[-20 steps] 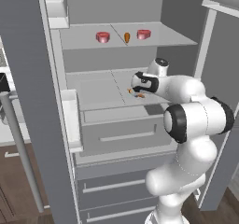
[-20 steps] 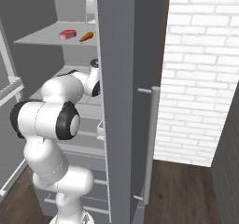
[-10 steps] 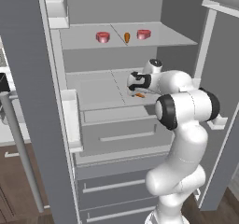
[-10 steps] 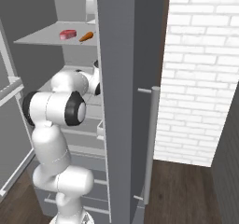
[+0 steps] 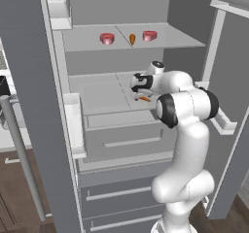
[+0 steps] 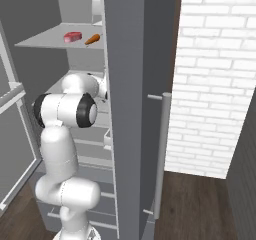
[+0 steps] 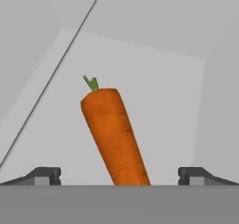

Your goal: Place one carrot and one steak in each tupperware on the nearby counter, to pack two identical lunches.

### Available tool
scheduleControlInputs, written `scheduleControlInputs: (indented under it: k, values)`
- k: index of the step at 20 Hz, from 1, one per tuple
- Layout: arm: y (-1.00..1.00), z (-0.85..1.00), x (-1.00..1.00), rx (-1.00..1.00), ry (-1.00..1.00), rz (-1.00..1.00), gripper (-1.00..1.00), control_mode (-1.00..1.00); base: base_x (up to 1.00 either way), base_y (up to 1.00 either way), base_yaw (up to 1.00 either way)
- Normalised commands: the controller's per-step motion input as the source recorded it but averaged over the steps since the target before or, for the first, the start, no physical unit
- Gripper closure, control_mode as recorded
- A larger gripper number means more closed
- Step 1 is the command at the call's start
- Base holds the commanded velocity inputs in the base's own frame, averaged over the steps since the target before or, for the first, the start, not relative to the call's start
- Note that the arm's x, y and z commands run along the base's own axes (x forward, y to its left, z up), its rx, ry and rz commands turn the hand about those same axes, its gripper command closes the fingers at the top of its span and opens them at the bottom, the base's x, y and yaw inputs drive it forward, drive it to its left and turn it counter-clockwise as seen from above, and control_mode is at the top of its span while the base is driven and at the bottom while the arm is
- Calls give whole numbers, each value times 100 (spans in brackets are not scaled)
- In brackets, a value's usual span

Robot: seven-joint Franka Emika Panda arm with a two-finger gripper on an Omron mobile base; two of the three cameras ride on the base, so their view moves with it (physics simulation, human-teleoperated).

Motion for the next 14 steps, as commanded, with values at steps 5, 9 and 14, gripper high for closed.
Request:
scheduleControlInputs:
  k: [5,9,14]
  values:
    - [0,-20,38,0,3,3,-100,-100,0,0,0]
    - [0,-19,35,0,1,6,-100,-100,0,0,0]
    - [26,-76,-9,-10,1,2,100,-100,0,0,0]
